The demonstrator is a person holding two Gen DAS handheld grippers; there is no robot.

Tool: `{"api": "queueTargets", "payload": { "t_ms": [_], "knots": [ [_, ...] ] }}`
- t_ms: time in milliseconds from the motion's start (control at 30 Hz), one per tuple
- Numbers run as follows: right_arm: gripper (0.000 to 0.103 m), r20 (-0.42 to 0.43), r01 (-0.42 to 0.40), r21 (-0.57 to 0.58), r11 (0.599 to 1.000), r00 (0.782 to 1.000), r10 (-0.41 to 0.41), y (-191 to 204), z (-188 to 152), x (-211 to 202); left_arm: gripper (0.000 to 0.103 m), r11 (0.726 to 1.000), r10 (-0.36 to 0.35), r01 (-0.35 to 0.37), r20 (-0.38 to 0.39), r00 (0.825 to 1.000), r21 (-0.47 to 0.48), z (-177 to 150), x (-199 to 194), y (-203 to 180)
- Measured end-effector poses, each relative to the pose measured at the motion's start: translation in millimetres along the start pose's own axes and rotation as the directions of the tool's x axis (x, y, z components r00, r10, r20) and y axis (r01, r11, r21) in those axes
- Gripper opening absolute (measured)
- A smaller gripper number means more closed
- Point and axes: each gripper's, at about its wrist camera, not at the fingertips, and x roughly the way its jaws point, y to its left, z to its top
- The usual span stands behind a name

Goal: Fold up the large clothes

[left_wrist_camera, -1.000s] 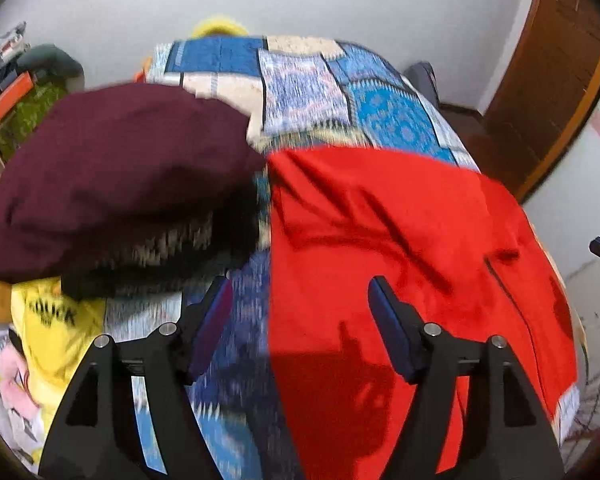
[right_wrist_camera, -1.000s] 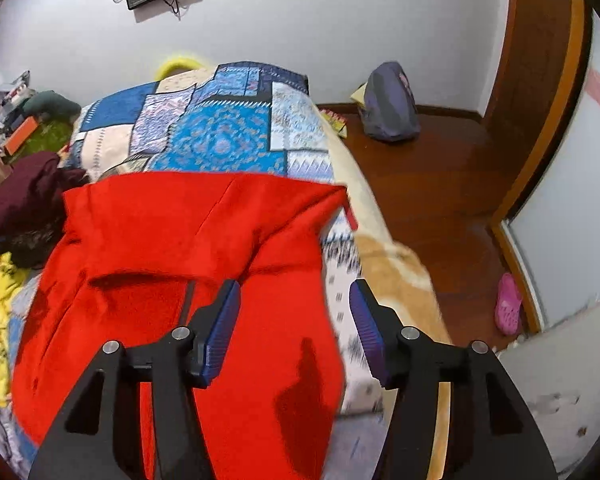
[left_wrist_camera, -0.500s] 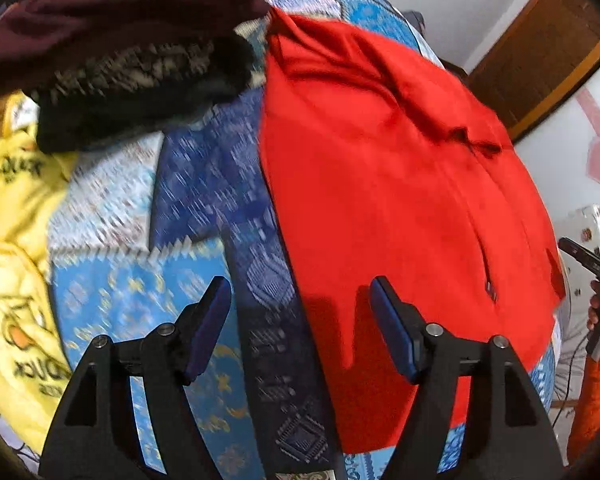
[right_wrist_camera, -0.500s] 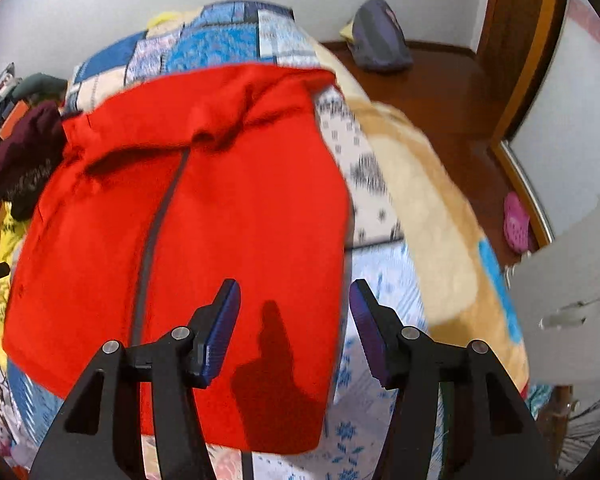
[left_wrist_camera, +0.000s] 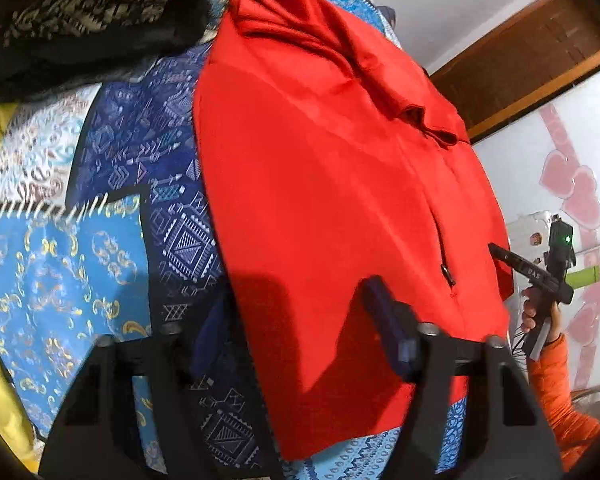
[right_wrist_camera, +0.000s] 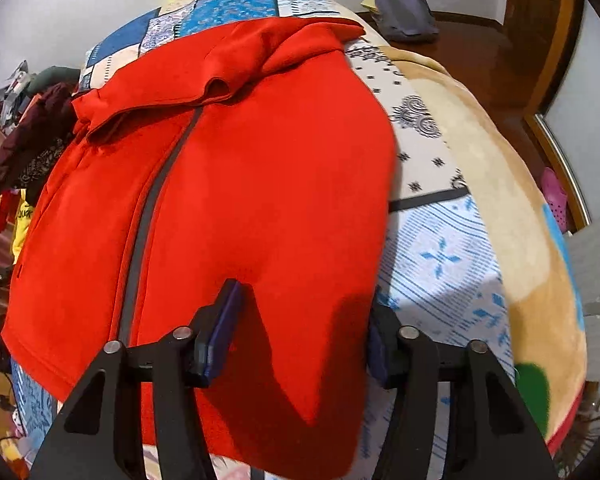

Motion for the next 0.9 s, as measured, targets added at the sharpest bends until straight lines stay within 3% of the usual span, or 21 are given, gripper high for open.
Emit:
{"api": "queueTargets", "payload": {
  "t_ms": [33,100,200,400,533,767,900],
  "knots": [
    [0.020,-0.002,-0.006,0.002,1.000,1.000,0.006,0.5,1.1,0.9,0.045,1.000,-0.006,0.006,0.004,1.000,0.011,0.0,-1.3,-2.3],
    [0.016,0.005,-0.017,0.005,1.000,1.000,0.017,2.4,3.8,-1.1,0.012,0.999,-0.006,0.005,0.021,1.000,0.039,0.7,-4.7,-9.0],
    [0.015,0.042,-0.003,-0.045,0.999,0.999,0.005,11.6,7.9,-9.3,0.003,0.998,0.031,-0.033,0.047,0.998,0.049,8.7,-8.0,-14.1],
    [0.014,0.137,-0.035,-0.085,0.996,0.989,0.046,25.2,44.3,-35.5,0.002,0.996,0.013,-0.026,0.142,0.990,0.091,40.2,-27.8,-32.9],
    [0.014,0.221,-0.021,-0.118,0.993,0.974,0.047,37.3,80.3,-54.5,0.002,0.991,-0.010,-0.020,0.232,0.973,0.129,77.2,-47.7,-53.0],
    [0.014,0.348,0.036,-0.107,0.994,0.938,0.004,46.7,169.0,-60.6,0.002,0.994,0.013,-0.052,0.386,0.923,0.091,161.6,-70.6,-60.2],
    [0.014,0.352,0.079,-0.070,0.994,0.935,-0.049,43.6,211.8,-36.2,0.002,0.987,0.104,-0.149,0.453,0.885,0.063,216.6,-66.0,-56.3]
  ]
}}
